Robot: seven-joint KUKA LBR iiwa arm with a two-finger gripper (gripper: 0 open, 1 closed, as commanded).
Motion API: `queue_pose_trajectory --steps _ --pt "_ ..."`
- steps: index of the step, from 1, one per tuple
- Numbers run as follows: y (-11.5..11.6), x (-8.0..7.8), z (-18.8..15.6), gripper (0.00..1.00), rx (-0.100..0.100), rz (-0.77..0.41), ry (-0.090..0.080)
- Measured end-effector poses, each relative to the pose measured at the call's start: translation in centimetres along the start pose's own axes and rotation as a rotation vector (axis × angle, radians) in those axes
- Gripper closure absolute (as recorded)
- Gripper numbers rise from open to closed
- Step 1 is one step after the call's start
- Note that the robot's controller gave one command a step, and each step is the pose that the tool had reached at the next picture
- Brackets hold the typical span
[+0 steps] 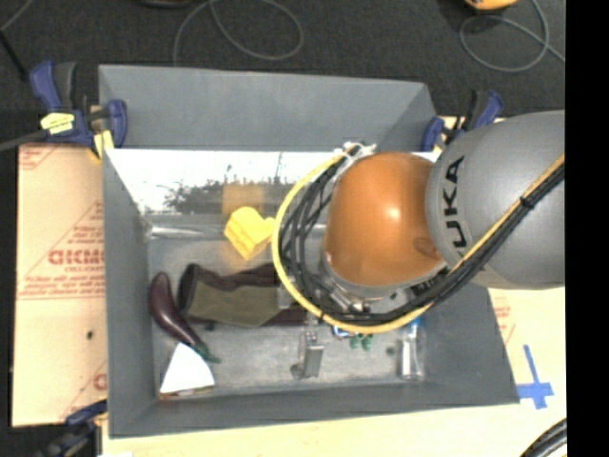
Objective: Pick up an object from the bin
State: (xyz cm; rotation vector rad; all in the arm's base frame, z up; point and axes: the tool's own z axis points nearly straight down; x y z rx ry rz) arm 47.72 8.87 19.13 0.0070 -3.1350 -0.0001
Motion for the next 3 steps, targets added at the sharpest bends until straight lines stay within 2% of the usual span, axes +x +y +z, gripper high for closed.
queue_pose_trajectory --steps 1,2,3 --pt "-0.1 -0.2 -0.4 0.0 -0.001 0.004 -0.009" --pt "-0.6 -4.8 5.7 0.0 -0.001 -0.032 -0.014" --pt "-2.4 -8.5 12.2 0.0 0.0 -0.149 -0.014"
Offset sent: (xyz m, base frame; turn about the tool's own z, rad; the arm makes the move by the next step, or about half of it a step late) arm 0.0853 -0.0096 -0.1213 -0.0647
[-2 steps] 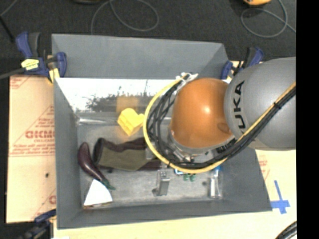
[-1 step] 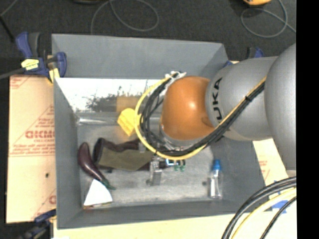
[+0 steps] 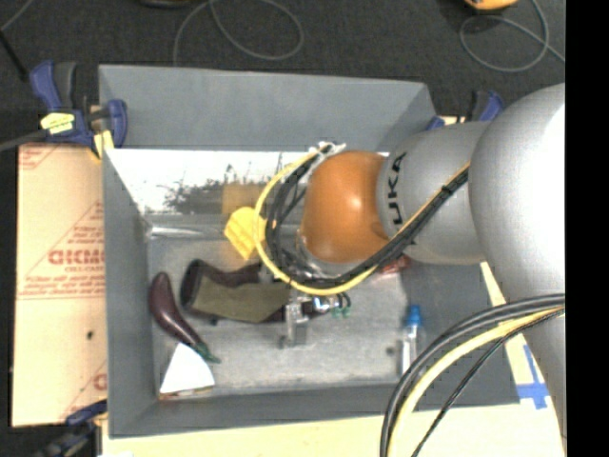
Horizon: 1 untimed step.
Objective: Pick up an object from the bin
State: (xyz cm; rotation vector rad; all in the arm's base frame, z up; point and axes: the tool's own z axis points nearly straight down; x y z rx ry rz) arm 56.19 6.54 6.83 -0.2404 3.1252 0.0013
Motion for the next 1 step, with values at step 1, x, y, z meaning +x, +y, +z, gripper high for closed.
queue_pose_trajectory --steps 1 --pt "0.75 0.09 -0.22 0.0 0.0 0.201 0.001"
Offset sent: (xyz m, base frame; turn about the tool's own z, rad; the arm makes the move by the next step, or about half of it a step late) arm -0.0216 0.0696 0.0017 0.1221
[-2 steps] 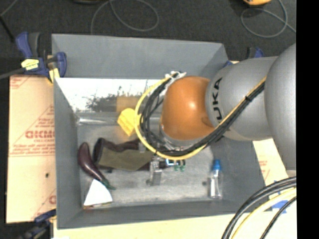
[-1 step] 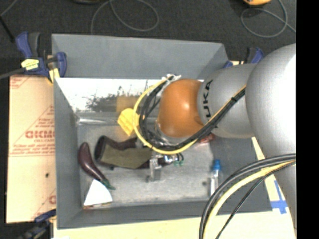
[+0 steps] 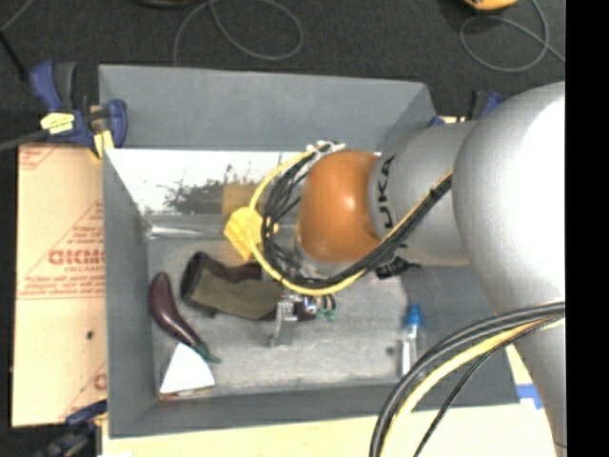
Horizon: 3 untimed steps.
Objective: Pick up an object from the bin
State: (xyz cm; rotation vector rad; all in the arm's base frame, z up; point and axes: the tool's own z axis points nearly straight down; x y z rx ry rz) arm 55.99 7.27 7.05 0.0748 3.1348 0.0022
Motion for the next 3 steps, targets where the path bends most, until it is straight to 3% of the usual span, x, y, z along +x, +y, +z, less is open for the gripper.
queue_pose_trajectory --steps 1,2,3 --pt "5.7 1.9 0.0 0.0 0.002 -0.078 -0.001" --pt "-0.2 -0.2 -0.1 1.0 0.0 0.003 -0.006" --pt "-0.2 -0.2 -0.1 1.0 0.0 0.003 -0.006"
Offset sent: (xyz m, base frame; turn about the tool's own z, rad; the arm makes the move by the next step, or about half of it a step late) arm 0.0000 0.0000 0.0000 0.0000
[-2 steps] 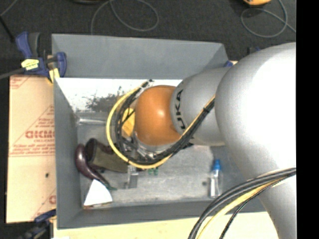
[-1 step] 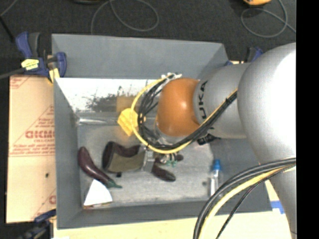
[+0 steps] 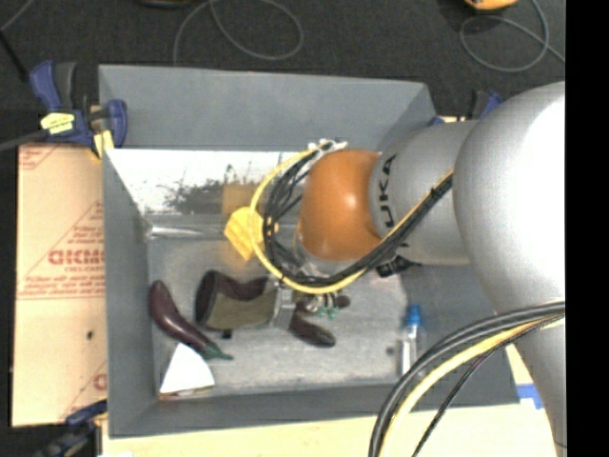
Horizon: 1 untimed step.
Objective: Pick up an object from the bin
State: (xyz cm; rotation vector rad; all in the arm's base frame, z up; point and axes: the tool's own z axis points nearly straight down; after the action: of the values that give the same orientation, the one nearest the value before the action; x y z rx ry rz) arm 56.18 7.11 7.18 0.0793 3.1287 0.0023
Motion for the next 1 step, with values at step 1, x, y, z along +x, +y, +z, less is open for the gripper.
queue_pose_trajectory --steps 1 --pt "-0.02 0.17 -0.53 1.0 0.001 0.0 0.005"
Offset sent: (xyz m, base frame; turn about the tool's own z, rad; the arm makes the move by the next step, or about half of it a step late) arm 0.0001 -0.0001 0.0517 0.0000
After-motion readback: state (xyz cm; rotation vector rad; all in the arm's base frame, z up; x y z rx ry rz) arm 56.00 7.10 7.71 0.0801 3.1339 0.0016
